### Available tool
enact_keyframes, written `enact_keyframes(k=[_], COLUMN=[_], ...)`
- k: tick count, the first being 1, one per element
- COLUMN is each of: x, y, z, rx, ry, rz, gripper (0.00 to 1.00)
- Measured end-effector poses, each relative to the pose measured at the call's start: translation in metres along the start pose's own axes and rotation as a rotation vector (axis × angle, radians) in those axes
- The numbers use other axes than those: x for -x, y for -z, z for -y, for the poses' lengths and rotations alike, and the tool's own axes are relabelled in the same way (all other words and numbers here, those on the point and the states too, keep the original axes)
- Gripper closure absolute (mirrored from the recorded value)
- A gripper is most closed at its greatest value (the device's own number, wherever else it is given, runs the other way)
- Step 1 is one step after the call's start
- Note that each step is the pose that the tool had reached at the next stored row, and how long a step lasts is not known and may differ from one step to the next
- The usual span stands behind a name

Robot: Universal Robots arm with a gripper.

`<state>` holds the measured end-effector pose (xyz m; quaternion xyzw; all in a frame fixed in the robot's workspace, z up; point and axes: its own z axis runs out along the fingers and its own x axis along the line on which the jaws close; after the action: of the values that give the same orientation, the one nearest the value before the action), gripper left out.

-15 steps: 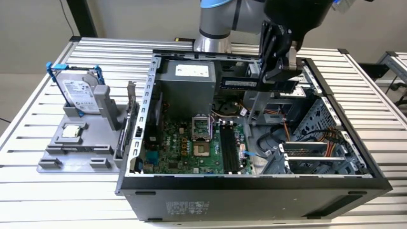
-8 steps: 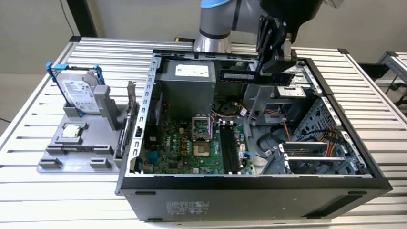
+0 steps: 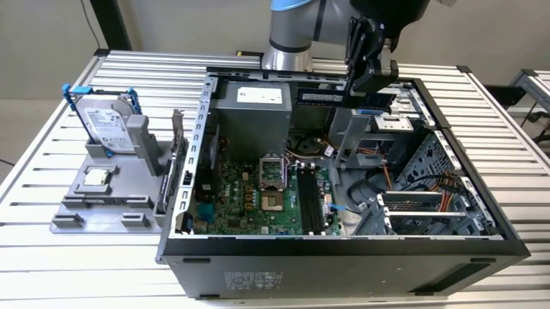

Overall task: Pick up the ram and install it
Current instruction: 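Pick up the ram and move it above insertion slot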

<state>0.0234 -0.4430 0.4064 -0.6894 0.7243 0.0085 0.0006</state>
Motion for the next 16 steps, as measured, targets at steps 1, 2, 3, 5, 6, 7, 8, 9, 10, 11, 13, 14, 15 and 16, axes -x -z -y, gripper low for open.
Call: enact_keyframes(k=[1, 2, 3, 5, 6, 7, 8, 9, 10, 11, 13, 14, 15, 16], x=[0.0, 0.0, 0.0, 0.0, 0.0, 0.0, 0.0, 0.0, 0.0, 0.0, 0.0, 0.0, 0.0, 0.0], y=[0.0, 0.0, 0.0, 0.0, 0.0, 0.0, 0.0, 0.0, 0.0, 0.0, 0.0, 0.0, 0.0, 0.0], z=[0.0, 0.0, 0.0, 0.0, 0.0, 0.0, 0.0, 0.0, 0.0, 0.0, 0.0, 0.0, 0.0, 0.0], rx=[0.0, 0.0, 0.0, 0.0, 0.0, 0.0, 0.0, 0.0, 0.0, 0.0, 0.0, -0.0002, -0.0003, -0.0005], ry=[0.001, 0.001, 0.001, 0.001, 0.001, 0.001, 0.001, 0.001, 0.001, 0.001, -0.006, -0.016, -0.029, -0.042], rz=[0.0, -0.0001, 0.0, 0.0, -0.0001, 0.0, 0.0, 0.0, 0.0, 0.0, 0.0001, 0.0002, 0.0003, 0.0004], gripper=[1.0, 1.0, 1.0, 1.0, 1.0, 1.0, 1.0, 1.0, 1.0, 1.0, 1.0, 1.0, 1.0, 1.0])
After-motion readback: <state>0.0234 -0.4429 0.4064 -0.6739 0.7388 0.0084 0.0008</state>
